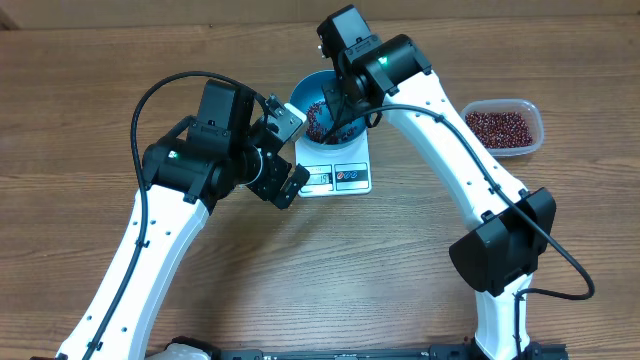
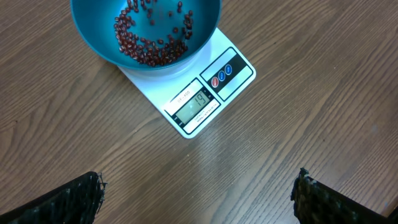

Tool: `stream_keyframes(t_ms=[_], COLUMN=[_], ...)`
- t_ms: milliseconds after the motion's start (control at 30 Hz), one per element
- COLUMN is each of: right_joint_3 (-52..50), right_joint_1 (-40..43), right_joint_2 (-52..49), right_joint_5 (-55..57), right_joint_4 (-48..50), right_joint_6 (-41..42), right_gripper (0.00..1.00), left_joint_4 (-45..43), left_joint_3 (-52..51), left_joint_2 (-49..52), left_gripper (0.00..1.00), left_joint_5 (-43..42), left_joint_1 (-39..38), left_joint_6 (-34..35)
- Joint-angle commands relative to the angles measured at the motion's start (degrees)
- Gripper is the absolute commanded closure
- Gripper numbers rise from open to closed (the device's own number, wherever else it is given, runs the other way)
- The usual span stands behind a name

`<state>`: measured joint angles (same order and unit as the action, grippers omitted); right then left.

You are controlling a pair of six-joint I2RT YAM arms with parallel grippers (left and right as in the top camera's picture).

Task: Scoop item into bowl and weigh 150g on scale
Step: 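Tip the red cup to pour beans into the teal bowl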

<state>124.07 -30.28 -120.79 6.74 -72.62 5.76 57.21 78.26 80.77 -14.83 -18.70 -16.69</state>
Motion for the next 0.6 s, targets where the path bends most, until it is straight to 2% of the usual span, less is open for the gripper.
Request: stream_keyframes(t_ms=[0,300,567], right_joint_3=[1.70,1.73,1.70], right_joint_1=[2.69,11.13,26.36], right_joint_2=[2.43,7.69,13.00], right_joint_5=[-5.11,-18.47,-27.63], right_joint_4=[0.33,-0.55,-6.45], right_joint_6=[0.00,-1.70,-6.32], right_gripper=[0.96,0.96,0.96], left_joint_4=[-0.24,-0.24,-0.24], left_joint_3=[1.20,1.18,1.18], left_joint_2=[-0.63,-0.63,-0.63], left_gripper=[0.00,0.00,0.00], left_joint_5=[-1.11,-1.11,-1.11], left_joint_1=[0.31,0.31,0.31], left_joint_6=[0.39,0.39,0.39])
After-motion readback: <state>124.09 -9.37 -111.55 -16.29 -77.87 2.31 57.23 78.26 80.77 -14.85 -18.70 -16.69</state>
